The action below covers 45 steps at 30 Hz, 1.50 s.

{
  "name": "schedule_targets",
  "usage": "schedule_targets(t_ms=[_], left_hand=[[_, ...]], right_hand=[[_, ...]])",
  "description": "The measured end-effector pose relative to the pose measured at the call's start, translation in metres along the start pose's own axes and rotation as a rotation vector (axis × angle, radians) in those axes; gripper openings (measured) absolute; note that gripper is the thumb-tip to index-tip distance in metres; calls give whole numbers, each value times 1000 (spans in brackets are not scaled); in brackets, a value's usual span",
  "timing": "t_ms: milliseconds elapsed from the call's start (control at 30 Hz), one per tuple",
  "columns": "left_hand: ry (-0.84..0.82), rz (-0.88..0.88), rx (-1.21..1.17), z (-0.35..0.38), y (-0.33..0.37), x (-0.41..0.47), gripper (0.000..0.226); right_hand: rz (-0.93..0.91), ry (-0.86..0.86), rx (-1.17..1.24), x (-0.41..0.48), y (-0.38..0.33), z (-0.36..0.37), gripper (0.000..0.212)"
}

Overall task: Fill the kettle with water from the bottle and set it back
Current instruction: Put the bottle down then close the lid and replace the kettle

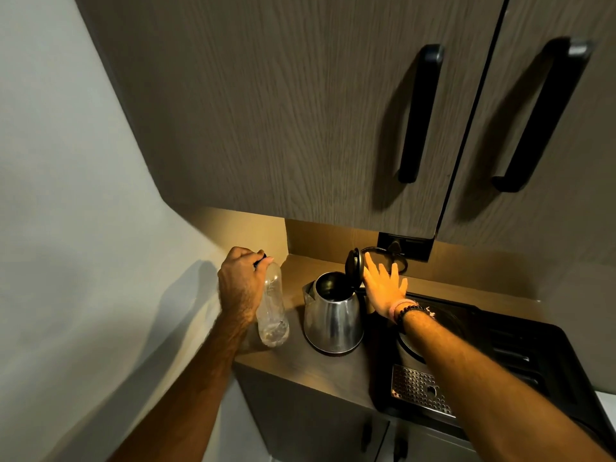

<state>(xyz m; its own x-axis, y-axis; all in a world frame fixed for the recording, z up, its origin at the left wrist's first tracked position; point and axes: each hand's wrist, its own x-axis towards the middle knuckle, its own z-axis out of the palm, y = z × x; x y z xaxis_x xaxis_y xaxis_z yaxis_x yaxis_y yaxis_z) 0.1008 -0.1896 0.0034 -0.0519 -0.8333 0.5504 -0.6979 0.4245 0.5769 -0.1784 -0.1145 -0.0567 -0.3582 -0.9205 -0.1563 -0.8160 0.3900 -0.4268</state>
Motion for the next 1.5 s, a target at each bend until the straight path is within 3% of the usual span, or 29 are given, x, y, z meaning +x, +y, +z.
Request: schedule_targets(t_ms=[167, 400, 600, 733, 800, 867, 1000, 1100, 1333, 1500], left_hand=[[19, 21, -47, -1, 1, -4, 18], [18, -62, -144, 0, -1, -11, 21], [-13, -114, -218, -5, -1, -19, 31], [40, 106, -76, -7, 9, -31, 42], [12, 249, -36, -2, 19, -38, 40], [-188, 310, 10, 9, 30, -45, 46], [-619, 299, 172, 45, 42, -60, 70], [-811, 252, 319, 66, 44, -66, 86], [-755, 253, 371, 82, 34, -77, 90], [-717, 200, 251, 86, 31, -77, 96]], right_hand=[[-13, -14, -11, -1, 0, -2, 74], [32, -17, 67, 1, -2, -3, 73], [182, 32, 209, -4, -16, -1, 123], [194, 59, 152, -6, -21, 2, 135], [156, 42, 150, -6, -19, -1, 131], [103, 13, 149, -7, -14, -5, 120], [22, 28, 121, -12, -6, -9, 97], [-23, 42, 77, -17, 0, -14, 85], [-96, 11, 104, -23, 12, -18, 75], [-138, 9, 135, -23, 15, -12, 65]])
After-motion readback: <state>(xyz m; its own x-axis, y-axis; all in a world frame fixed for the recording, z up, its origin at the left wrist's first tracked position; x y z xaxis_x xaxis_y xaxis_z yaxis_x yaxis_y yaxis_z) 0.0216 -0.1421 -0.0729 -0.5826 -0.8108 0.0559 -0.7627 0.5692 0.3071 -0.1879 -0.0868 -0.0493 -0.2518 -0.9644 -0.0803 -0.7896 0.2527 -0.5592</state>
